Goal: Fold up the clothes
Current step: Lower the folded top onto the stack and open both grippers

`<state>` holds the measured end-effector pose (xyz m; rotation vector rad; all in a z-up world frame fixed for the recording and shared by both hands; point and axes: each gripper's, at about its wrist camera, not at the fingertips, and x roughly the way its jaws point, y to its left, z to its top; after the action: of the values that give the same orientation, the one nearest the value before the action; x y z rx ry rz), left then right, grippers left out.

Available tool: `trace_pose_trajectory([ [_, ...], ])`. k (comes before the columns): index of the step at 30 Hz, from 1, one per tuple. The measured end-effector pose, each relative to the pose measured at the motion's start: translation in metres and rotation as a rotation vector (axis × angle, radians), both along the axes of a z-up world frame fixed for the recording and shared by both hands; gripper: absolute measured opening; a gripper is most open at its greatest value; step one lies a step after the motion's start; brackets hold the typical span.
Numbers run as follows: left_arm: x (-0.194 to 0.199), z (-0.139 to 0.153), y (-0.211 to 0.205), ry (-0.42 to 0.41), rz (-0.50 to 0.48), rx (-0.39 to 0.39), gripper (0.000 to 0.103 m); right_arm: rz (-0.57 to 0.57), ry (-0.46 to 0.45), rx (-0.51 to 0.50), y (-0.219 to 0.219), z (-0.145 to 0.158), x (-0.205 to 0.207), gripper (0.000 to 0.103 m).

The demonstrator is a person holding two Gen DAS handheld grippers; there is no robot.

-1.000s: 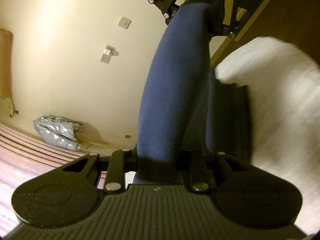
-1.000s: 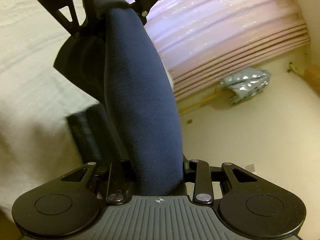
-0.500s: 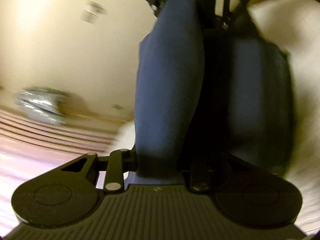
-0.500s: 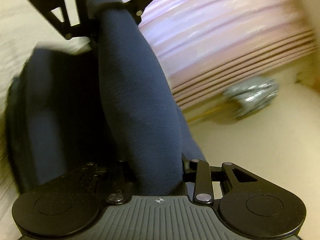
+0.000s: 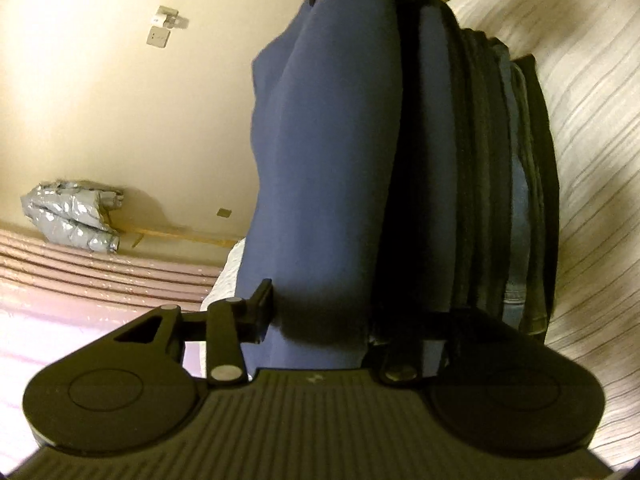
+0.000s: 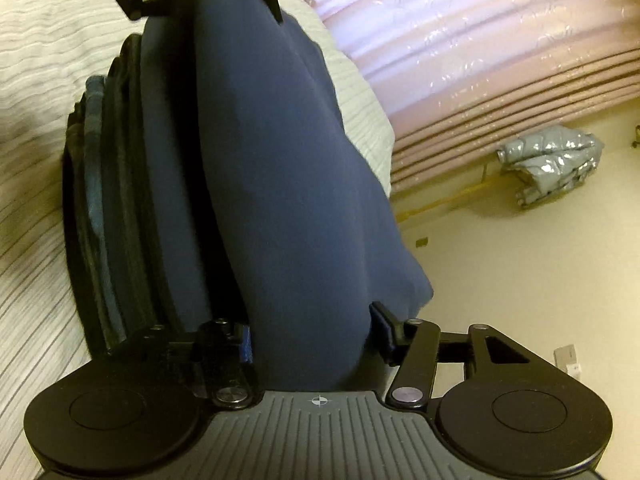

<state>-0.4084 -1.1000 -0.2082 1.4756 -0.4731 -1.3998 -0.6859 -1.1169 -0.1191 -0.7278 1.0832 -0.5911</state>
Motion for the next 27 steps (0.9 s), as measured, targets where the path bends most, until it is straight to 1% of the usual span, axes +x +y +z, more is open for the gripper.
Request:
trace_pose_trajectory([
  [2, 0.0, -0.007, -0.001, 0.003, 0.004, 0.004, 0.04, -0.003, -0.006, 0.01, 0.0, -0.006, -0.001, 0.054],
  [5, 0.001, -0.005, -0.001, -0.007, 0.015, -0.003, 0.041, -0.023, -0.038, 0.05, -0.001, -0.006, -0.002, 0.054],
  [6, 0.003, -0.002, -0.002, -0.01, 0.034, -0.01, 0.041, -0.032, -0.052, 0.061, -0.001, -0.003, -0.003, 0.051],
  [8, 0.01, -0.003, -0.006, 0.002, 0.102, -0.001, 0.041, -0.048, -0.063, 0.056, -0.001, 0.006, -0.005, 0.051],
  [9, 0.014, -0.006, -0.008, 0.004, 0.127, 0.01, 0.039, -0.062, -0.068, 0.06, -0.001, 0.005, -0.006, 0.051],
  [11, 0.016, -0.011, -0.005, -0.013, 0.126, 0.029, 0.037, -0.067, -0.048, 0.073, -0.001, -0.002, -0.008, 0.051],
  [14, 0.017, -0.006, 0.005, -0.02, 0.137, 0.036, 0.036, -0.049, -0.017, 0.029, 0.01, -0.01, -0.007, 0.051],
  [17, 0.025, -0.001, 0.018, -0.016, 0.189, 0.049, 0.037, -0.063, -0.016, 0.028, 0.017, -0.006, -0.006, 0.052],
  [20, 0.03, 0.001, 0.035, 0.0, 0.239, 0.056, 0.037, -0.07, 0.008, 0.004, 0.022, -0.007, -0.005, 0.053],
  [22, 0.028, 0.003, 0.047, -0.004, 0.243, 0.042, 0.038, -0.087, 0.004, -0.005, 0.027, -0.004, -0.005, 0.055],
  [23, 0.026, 0.006, 0.052, -0.005, 0.242, 0.035, 0.038, -0.099, -0.008, -0.006, 0.029, -0.003, -0.004, 0.061],
  [24, 0.023, 0.008, 0.056, -0.002, 0.237, 0.03, 0.041, -0.111, -0.028, -0.008, 0.032, 0.0, -0.004, 0.071],
  [25, 0.021, 0.009, 0.06, -0.001, 0.225, 0.022, 0.044, -0.117, -0.052, -0.009, 0.035, 0.004, -0.004, 0.075],
  [27, 0.017, 0.007, 0.064, -0.005, 0.191, 0.004, 0.045, -0.118, -0.089, -0.006, 0.041, 0.012, -0.002, 0.076],
])
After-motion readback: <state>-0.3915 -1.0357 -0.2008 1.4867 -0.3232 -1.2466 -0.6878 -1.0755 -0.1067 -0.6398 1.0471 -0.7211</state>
